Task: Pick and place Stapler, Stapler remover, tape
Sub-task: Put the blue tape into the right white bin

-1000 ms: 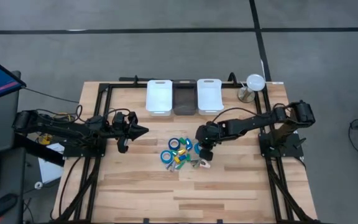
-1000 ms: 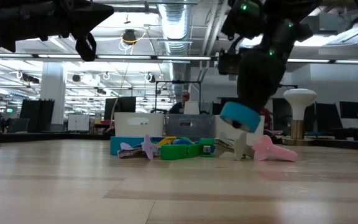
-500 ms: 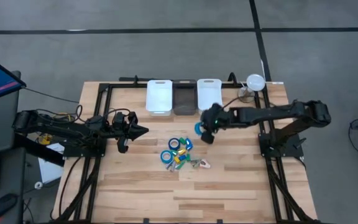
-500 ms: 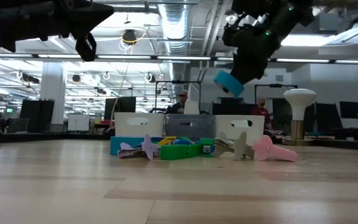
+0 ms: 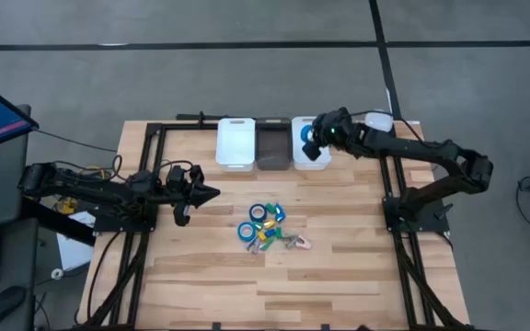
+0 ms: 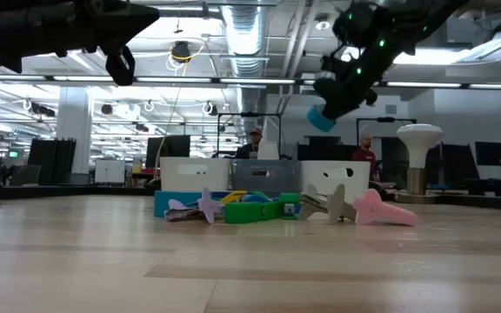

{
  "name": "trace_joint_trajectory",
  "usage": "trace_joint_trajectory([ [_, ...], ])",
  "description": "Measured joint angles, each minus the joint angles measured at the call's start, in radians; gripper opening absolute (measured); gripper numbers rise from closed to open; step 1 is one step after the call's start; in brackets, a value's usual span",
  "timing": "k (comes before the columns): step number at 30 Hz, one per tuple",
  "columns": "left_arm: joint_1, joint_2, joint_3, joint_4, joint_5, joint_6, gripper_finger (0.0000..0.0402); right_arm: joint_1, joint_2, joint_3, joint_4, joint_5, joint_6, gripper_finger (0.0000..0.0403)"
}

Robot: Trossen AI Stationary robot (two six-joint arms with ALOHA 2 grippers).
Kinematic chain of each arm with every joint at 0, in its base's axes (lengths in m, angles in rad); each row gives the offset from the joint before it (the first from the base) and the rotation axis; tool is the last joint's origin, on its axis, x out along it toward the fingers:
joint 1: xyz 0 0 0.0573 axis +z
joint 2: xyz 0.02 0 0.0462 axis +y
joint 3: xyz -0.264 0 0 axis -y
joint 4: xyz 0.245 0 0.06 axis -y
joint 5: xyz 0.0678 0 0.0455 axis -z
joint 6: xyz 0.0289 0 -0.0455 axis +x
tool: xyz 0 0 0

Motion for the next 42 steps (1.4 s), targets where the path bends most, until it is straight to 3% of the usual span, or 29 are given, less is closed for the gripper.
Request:
trace_joint_trajectory([
  [7,0.000,0.000,0.000,0.001,0.000,-0.016,0.0004,-0.131,0.125,0.000,0.011,-0.115,0.004,0.0047],
  [11,0.000,0.000,0.000,0.001,0.000,-0.018,0.0004,-0.152,0.191,-0.001,0.004,-0.202,0.010,0.0045],
  [16,0.000,0.000,0.000,0.001,0.000,-0.018,0.0004,-0.154,0.233,0.009,-0.067,-0.237,0.002,0.0046],
  [42,0.000,0.000,0.000,0.002,0.000,-0.018,0.0004,-0.102,0.265,0.051,-0.229,-0.238,-0.027,0.0047],
])
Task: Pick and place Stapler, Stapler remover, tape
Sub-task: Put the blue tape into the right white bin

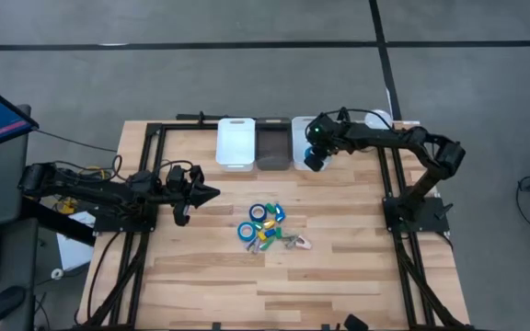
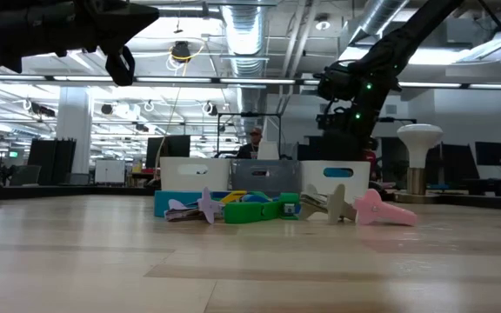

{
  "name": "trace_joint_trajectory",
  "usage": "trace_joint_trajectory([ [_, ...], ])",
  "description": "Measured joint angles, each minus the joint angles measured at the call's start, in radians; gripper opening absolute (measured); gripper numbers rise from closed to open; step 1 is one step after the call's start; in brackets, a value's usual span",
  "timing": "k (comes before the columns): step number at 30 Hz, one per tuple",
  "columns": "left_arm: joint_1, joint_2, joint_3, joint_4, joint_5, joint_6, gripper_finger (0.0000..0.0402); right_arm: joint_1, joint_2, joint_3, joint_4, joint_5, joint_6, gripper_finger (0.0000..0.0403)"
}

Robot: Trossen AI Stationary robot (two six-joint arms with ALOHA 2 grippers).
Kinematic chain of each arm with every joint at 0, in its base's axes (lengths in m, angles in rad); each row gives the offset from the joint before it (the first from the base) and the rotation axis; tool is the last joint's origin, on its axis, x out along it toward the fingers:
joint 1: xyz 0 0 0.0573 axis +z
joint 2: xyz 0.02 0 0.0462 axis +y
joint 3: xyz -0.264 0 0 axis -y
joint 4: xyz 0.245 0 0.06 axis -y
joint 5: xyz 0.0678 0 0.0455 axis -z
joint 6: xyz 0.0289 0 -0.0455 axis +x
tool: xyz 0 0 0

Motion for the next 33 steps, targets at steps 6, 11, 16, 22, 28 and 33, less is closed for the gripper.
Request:
trace_joint_trajectory([
  [6,0.000,0.000,0.000,0.000,0.000,0.000,0.0004,0.000,0.000,0.000,-0.031,0.001,0.001,0.0047],
  [11,0.000,0.000,0.000,0.000,0.000,0.000,0.0004,0.000,0.000,0.000,-0.041,0.001,0.001,0.0047],
  [16,0.000,0.000,0.000,0.000,0.000,0.000,0.0004,0.000,0.000,-0.001,-0.059,0.003,0.001,0.0047],
  [22,0.000,0.000,0.000,0.000,0.000,0.000,0.0004,0.000,-0.001,-0.001,-0.062,0.003,0.001,0.0047],
  [28,0.000,0.000,0.000,0.000,0.000,0.000,0.0004,0.000,-0.001,-0.001,-0.062,0.003,0.001,0.0057],
  [33,0.000,0.000,0.000,0.000,0.000,0.000,0.0004,0.000,-0.001,-0.001,-0.061,0.003,0.001,0.0066],
])
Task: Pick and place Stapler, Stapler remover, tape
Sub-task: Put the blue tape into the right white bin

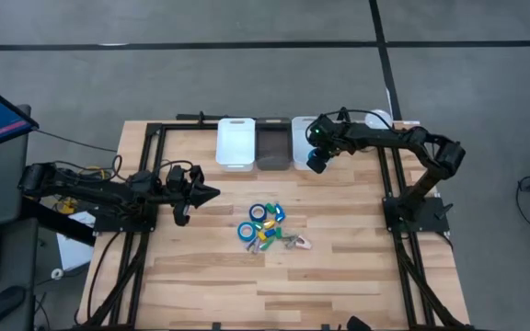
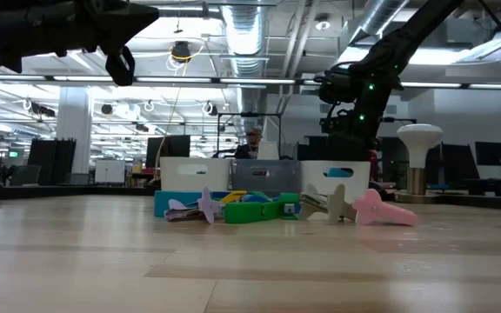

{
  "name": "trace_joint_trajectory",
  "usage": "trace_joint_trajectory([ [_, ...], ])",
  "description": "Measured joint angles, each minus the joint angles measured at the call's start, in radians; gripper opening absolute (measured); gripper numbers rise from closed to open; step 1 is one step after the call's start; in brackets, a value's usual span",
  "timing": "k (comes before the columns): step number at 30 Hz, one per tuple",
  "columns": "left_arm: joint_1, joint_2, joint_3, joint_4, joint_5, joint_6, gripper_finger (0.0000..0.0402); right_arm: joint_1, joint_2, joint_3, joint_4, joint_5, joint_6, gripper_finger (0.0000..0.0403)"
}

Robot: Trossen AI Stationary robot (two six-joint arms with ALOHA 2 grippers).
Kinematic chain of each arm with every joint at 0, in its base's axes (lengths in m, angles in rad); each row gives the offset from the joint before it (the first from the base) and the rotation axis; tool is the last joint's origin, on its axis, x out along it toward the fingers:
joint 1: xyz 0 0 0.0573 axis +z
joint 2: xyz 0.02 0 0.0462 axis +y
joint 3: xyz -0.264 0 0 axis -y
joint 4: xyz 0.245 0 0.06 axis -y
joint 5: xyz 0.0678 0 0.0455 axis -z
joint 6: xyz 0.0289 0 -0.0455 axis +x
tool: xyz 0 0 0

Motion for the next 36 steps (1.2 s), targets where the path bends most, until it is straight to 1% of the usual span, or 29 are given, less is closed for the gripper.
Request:
trace_joint_trajectory([
  [36,0.000,0.000,0.000,0.000,0.000,0.000,0.0004,0.000,0.000,0.000,0.001,-0.001,-0.016,0.0068],
])
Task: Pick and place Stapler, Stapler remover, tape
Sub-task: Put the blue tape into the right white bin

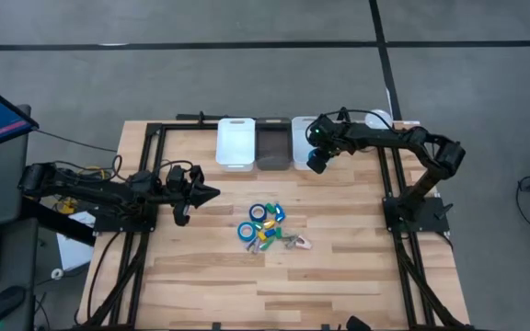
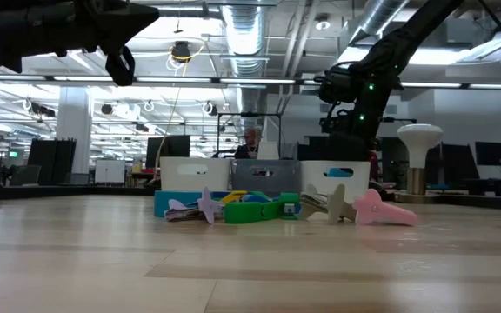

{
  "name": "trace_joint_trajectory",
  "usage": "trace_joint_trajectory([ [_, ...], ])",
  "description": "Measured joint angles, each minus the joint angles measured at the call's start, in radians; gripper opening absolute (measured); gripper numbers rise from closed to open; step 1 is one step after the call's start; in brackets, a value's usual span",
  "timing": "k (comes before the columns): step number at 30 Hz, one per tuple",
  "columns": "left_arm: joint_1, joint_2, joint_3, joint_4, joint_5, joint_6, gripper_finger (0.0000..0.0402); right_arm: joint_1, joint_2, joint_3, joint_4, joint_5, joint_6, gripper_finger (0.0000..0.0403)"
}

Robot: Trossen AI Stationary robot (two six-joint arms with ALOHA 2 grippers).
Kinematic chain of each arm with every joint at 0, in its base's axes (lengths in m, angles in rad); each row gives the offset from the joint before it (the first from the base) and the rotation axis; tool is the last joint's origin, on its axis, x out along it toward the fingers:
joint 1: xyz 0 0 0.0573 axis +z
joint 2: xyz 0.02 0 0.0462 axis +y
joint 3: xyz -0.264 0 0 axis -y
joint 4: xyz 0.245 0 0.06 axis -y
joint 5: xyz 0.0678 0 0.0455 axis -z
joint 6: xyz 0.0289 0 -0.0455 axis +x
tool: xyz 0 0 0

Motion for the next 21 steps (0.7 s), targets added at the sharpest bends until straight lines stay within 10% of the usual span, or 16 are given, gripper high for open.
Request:
trace_joint_trajectory([
  [21,0.000,0.000,0.000,0.000,0.000,0.000,0.0004,-0.004,0.000,0.000,-0.024,0.000,0.016,0.0068],
])
